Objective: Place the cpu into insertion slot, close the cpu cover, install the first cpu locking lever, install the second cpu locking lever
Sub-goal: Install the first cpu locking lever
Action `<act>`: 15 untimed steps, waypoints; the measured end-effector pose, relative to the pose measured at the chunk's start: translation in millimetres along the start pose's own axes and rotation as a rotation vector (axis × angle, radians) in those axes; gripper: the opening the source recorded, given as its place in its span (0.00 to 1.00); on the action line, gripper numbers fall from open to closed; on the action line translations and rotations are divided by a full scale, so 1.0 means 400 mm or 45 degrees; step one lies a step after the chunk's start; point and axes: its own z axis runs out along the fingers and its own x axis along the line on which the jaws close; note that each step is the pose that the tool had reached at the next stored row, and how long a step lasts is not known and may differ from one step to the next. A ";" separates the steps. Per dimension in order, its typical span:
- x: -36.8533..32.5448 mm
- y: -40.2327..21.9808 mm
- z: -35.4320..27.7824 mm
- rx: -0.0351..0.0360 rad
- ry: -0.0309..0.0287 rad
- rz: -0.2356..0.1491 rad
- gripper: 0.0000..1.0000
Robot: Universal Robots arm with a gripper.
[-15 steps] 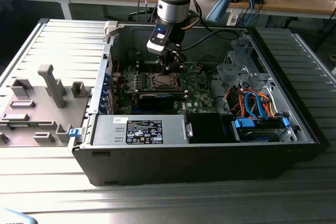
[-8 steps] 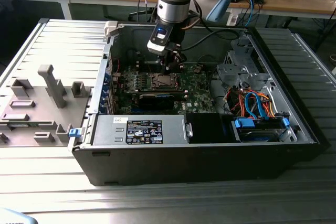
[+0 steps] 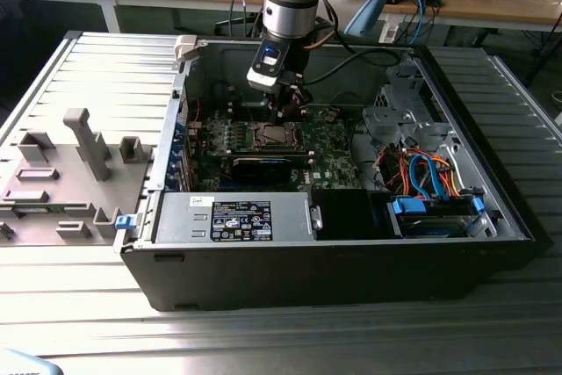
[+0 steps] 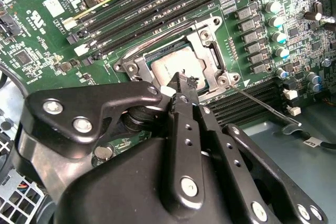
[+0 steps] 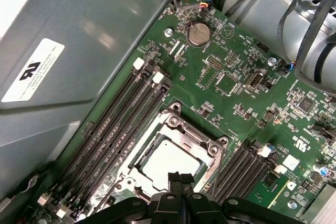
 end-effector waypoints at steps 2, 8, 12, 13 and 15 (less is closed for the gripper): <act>0.000 0.000 0.000 0.0001 -0.0003 -0.004 0.11; 0.000 0.000 0.000 -0.0001 -0.0009 -0.017 0.11; 0.000 0.000 0.000 -0.0004 -0.0012 -0.026 0.11; 0.000 0.000 0.000 -0.0005 -0.0013 -0.028 0.11; 0.000 0.000 0.000 -0.0005 -0.0015 -0.032 0.11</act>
